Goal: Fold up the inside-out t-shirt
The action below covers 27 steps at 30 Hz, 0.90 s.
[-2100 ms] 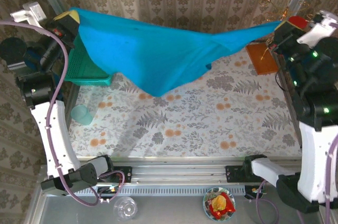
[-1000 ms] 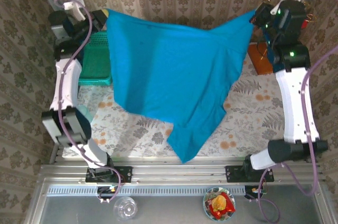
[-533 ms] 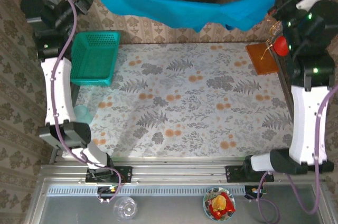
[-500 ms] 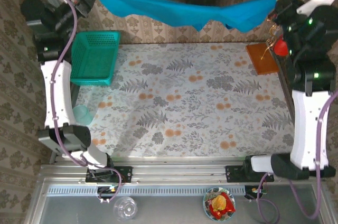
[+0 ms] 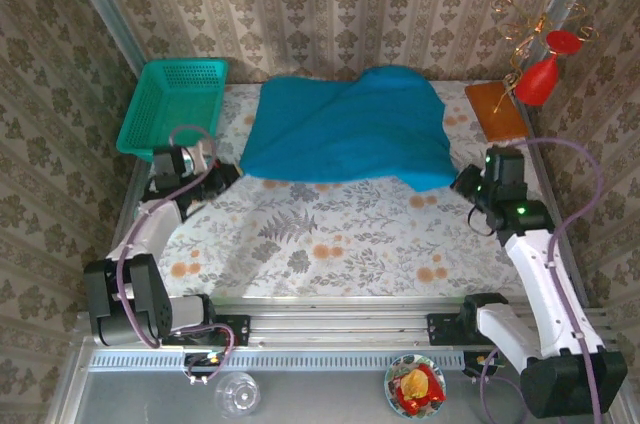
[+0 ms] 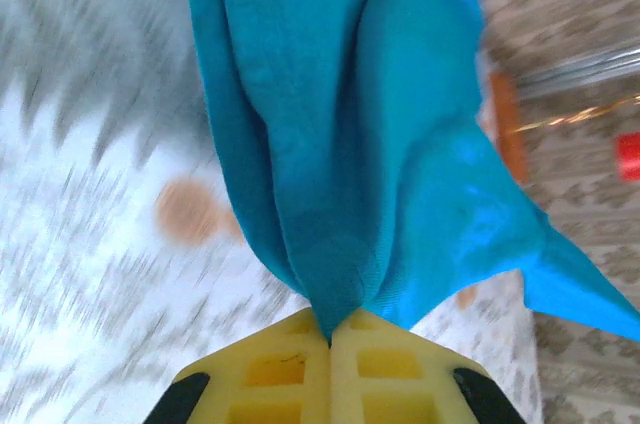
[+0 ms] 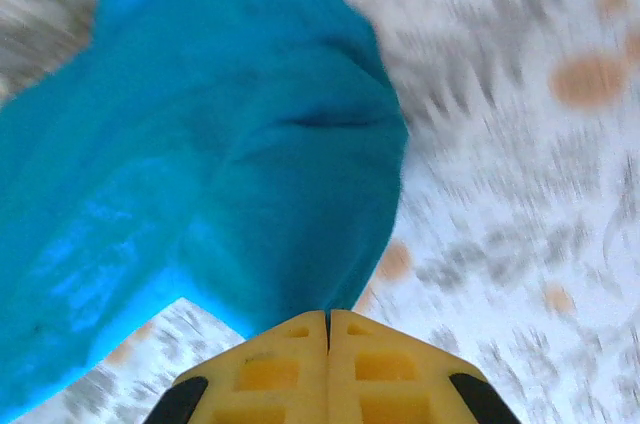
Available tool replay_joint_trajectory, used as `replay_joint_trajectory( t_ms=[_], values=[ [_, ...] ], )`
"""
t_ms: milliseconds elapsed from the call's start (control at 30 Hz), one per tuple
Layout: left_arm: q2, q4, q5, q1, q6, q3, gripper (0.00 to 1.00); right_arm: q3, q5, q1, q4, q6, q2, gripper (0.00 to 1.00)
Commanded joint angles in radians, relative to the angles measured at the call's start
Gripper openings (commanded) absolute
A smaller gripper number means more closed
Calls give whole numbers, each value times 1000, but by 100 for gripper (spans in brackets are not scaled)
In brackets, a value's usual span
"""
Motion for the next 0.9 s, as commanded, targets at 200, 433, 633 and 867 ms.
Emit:
replay_joint_trajectory(
  t_ms=[200,433,633,867],
  values=[
    [8,-91,-125,-12,85,-73,5,-93,-2,-3,-46,19,37,0],
    [-23,-248,-239,-14,142,-22,24,-8,109,4,-187,-7,66,34],
    [-67,-315,-289,-39,171,27,39,44,98,105,-219,-72,79,37],
    [20,-366,-296,-172,223,138,38,19,-142,315,-113,-139,247,38]
  ],
)
